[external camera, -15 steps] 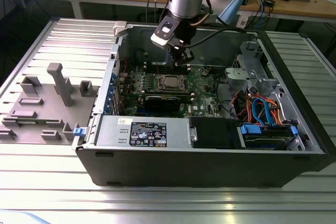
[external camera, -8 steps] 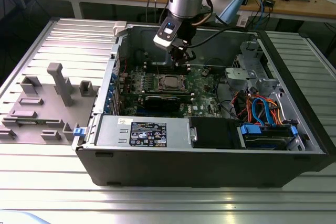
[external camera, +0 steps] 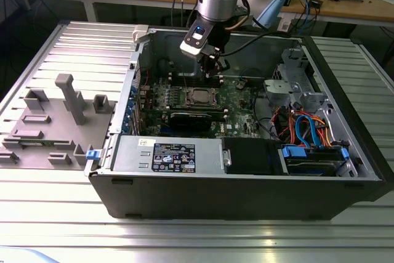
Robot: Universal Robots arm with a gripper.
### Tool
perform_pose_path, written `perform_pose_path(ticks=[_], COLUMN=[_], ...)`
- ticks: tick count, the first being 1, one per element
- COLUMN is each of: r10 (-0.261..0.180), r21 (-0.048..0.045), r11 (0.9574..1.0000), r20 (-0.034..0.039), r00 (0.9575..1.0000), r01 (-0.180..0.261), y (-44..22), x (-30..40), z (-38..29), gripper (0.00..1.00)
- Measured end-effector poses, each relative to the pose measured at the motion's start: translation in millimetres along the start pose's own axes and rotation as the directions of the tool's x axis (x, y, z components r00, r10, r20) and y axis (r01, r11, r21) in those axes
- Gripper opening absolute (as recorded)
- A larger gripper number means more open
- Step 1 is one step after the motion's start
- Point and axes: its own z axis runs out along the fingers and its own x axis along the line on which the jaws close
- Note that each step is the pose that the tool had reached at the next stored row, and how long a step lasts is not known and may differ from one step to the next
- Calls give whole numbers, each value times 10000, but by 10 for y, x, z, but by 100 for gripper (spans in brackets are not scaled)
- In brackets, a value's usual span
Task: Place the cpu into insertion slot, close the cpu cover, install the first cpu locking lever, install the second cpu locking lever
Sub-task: 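Install the first cpu locking lever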
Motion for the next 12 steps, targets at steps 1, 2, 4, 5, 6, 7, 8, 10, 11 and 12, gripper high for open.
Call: perform_pose_path(ticks=[1, 2, 4, 5, 6, 7, 8, 10, 11, 12], r10=[0, -1, -8, -28, -65, -133, -192, -366, -506, -607], r21=[0, 0, 0, 0, 0, 0, -1, 0, 0, 0], r11=[10000, 10000, 10000, 10000, 10000, 9999, 9998, 9993, 9987, 9982], r20=[0, 0, 0, 0, 0, 1, 1, 2, 4, 4], r00=[10000, 10000, 10000, 10000, 10000, 9999, 9998, 9993, 9987, 9982], r01=[0, 1, 8, 28, 65, 133, 192, 366, 506, 607], y=[0, 0, 0, 0, 0, 0, 0, -1, -1, -1], x=[0, 0, 0, 0, 0, 0, 0, 0, 0, 0], z=[0, 0, 0, 0, 0, 0, 0, 0, 0, 0], gripper=[11, 11, 11, 11, 11, 11, 11, 11, 11, 11])
